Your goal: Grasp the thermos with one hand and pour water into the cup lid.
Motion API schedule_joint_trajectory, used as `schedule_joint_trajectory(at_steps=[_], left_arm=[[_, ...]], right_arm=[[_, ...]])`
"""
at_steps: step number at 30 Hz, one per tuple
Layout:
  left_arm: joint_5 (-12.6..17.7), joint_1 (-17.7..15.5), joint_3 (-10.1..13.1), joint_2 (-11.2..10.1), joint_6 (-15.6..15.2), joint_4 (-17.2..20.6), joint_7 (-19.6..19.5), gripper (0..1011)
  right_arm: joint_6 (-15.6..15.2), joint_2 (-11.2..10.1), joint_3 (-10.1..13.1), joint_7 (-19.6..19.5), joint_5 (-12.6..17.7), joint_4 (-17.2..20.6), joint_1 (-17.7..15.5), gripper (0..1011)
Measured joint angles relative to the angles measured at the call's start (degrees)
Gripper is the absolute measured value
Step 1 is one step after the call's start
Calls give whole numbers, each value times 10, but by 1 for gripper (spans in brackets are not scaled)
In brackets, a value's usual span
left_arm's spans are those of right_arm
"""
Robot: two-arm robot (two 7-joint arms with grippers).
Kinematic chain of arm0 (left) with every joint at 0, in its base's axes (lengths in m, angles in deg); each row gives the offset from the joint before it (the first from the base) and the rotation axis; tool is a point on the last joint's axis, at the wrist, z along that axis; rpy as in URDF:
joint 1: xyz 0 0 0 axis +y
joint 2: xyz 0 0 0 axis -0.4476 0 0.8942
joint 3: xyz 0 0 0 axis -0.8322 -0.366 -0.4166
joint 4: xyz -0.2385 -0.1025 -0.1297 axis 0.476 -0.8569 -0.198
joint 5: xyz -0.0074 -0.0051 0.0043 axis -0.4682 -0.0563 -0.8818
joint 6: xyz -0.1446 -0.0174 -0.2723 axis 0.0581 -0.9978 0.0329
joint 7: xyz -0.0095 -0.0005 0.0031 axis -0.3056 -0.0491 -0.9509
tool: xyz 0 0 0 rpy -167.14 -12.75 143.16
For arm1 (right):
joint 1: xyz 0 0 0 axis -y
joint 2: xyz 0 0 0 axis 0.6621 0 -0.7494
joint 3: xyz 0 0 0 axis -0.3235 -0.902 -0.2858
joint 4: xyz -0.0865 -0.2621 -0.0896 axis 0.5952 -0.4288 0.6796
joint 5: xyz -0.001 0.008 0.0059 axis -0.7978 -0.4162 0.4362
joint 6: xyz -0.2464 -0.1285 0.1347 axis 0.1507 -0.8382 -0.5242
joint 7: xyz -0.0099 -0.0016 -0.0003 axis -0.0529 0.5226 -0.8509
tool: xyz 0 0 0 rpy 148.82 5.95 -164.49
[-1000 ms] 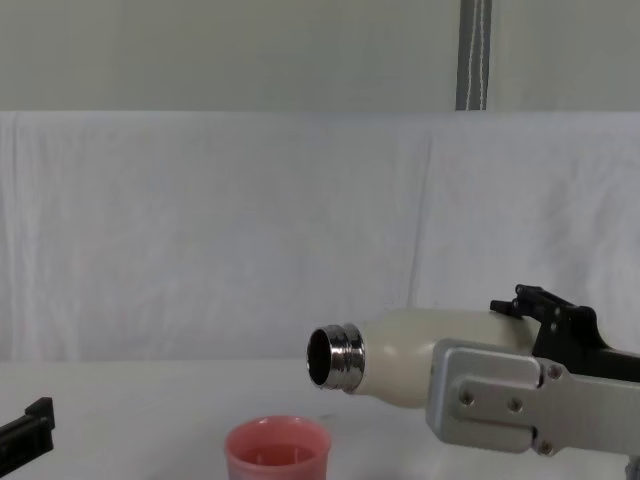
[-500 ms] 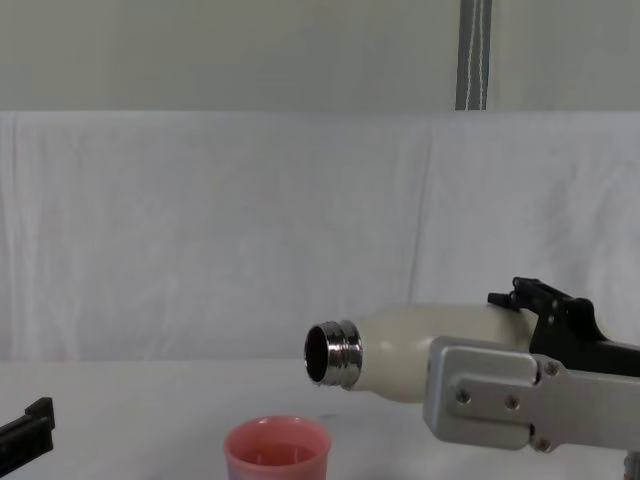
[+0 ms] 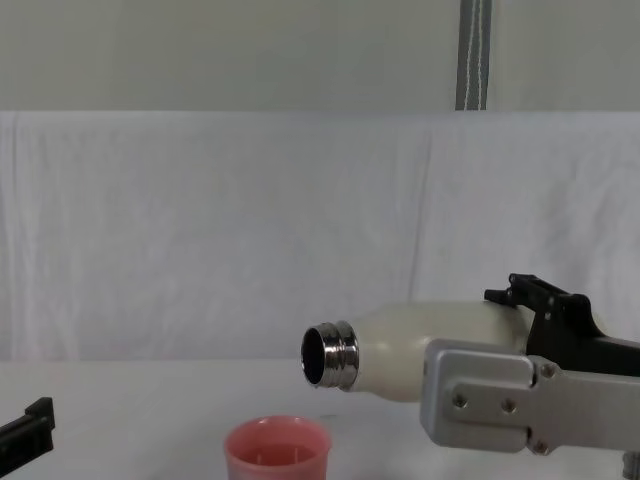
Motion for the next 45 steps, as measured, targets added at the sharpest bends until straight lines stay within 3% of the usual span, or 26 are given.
schedule_joint_trajectory(at_steps=[45], left_arm=[[0, 0, 0, 0, 0, 0, 0, 1001]], right_arm=[[-4, -7, -11, -16, -33, 5, 8, 955]])
